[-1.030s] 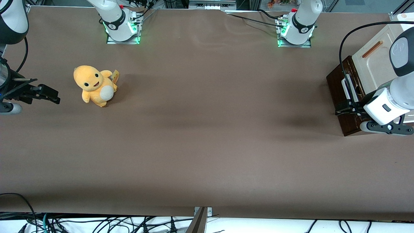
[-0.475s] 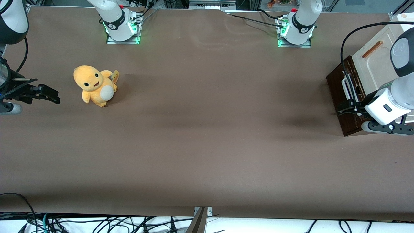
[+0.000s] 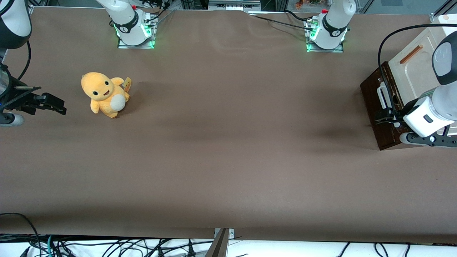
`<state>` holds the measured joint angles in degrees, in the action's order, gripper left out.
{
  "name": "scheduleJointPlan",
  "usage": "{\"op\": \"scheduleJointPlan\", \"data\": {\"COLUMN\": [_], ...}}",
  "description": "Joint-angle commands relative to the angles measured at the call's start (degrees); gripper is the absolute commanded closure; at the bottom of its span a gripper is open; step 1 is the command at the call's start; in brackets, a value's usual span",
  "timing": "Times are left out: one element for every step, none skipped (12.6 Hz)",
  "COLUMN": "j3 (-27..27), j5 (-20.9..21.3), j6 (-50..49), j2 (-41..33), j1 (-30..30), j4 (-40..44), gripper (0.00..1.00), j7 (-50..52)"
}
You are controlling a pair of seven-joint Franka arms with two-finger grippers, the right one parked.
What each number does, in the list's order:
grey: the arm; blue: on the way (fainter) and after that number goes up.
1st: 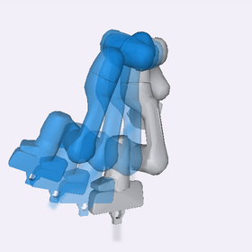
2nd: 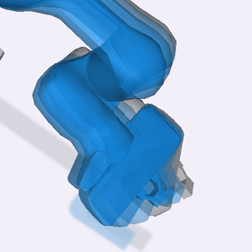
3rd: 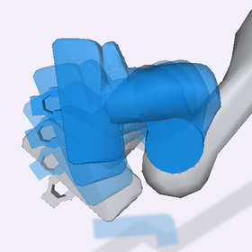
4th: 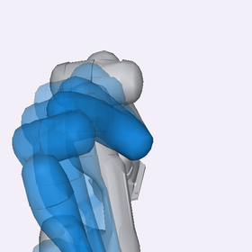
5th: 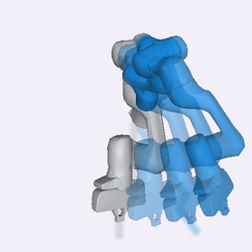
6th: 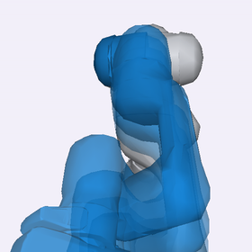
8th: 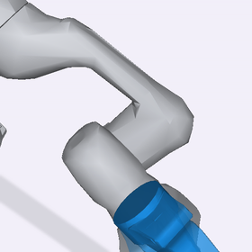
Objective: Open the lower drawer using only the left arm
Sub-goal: 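Move the open left gripper toward the lower drawer's white handle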
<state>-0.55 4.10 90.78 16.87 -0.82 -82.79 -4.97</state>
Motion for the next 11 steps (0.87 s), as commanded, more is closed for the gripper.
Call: {"op": "scheduleJointPlan", "data": {"j3": [0.55,0.55,0.55,0.72,0.81,1.08,1.25,1.51,1.95,3.26,5.1], "j5": [2.67,2.93,3.45,5.63,9.05,11.43,11.72,11.98,13.38,15.91,19.16], "j6": [-2.09,-2.45,-2.71,-3.5,-4.64,-5.43,-6.05,-7.01,-7.89,-8.25,-9.04], "j2": [-0.7,-0.78,-0.87,-0.96,-0.87,-0.7,-0.7,-0.52,-0.43,-0.52,-0.43], "j1": [-0.5,-1.37,-2.43,-3.74,-5.58,-6.56,-6.92,-7.01,-7.18,-7.62,-7.71], "j4": [-0.09,-0.35,-0.44,-0.7,-0.97,-1.32,-1.76,-1.85,-2.37,-3.33,-4.39], "gripper": [0.0,0.0,0.0,0.0,0.0,0.0,0.0,0.0,0.0,0.0,0.0], "j7": [0.66,2.67,5.3,7.58,9.87,11.89,13.31,14.8,16.64,18.49,20.59]}}
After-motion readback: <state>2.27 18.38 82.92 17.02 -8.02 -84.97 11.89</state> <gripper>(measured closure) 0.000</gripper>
